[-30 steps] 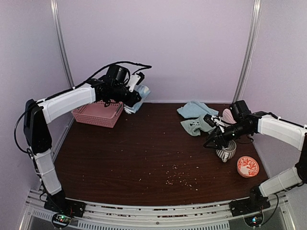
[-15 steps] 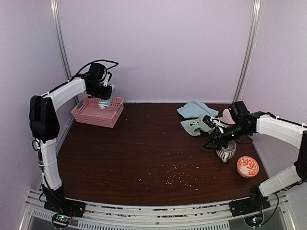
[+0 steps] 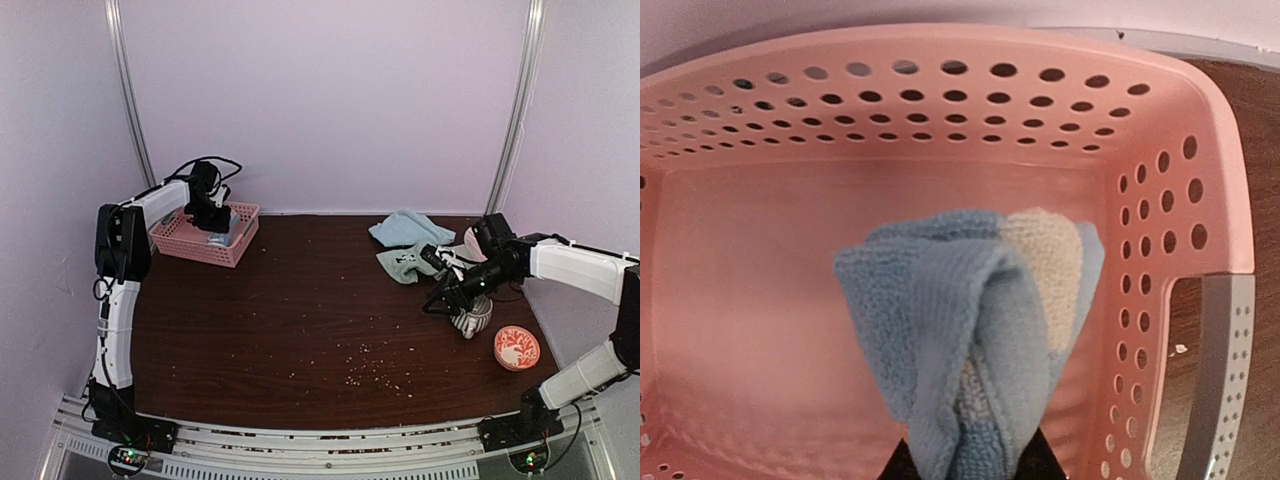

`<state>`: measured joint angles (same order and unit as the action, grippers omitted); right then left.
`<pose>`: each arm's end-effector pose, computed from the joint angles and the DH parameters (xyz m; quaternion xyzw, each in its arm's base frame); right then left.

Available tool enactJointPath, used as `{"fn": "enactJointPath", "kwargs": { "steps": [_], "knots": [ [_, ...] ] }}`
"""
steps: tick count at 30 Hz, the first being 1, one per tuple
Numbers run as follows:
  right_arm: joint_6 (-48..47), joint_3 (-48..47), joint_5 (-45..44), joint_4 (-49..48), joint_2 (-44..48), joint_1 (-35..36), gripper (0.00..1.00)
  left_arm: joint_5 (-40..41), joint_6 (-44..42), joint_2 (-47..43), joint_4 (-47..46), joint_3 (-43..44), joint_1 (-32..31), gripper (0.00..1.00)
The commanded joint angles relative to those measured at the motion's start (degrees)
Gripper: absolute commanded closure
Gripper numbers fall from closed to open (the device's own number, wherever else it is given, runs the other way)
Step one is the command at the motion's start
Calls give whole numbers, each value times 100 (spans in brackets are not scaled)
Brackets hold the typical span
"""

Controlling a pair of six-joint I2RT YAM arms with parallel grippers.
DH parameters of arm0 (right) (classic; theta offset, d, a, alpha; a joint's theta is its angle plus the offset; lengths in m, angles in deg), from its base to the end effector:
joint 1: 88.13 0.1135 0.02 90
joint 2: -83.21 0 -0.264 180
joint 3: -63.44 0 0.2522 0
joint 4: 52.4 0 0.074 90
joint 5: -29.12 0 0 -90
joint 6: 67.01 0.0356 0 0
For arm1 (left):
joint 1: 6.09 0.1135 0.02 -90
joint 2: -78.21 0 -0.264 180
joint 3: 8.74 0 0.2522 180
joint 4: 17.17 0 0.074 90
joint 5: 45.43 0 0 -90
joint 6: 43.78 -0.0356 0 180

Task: Roll the towels
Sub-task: Place the towel in the bin.

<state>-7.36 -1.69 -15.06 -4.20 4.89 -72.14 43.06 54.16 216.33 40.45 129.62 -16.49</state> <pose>0.2423 0.0960 0.2277 -0.4396 0.7827 0.3458 0.2730 0.5190 -0.0962 0.1985 0.0243 0.9594 -0.0572 0.2752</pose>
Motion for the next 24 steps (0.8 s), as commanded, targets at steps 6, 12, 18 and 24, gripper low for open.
{"fn": "enactJointPath", "kwargs": {
  "steps": [6, 12, 18, 24],
  "knots": [
    [-136, -30, -148, 67, -125, -20, 52, -711, 151, 440, -218, 298, -26, 92],
    [-163, -64, -165, 95, -190, -11, 52, -1004, 236, 477, -437, 171, -40, 89],
    [-191, -74, -170, 133, -218, -9, 52, -1472, 116, 596, -565, 163, -42, 85],
    [-207, -80, -170, 165, -260, -13, 52, -2004, 46, 730, -648, 188, -3, 78]
  ]
}}
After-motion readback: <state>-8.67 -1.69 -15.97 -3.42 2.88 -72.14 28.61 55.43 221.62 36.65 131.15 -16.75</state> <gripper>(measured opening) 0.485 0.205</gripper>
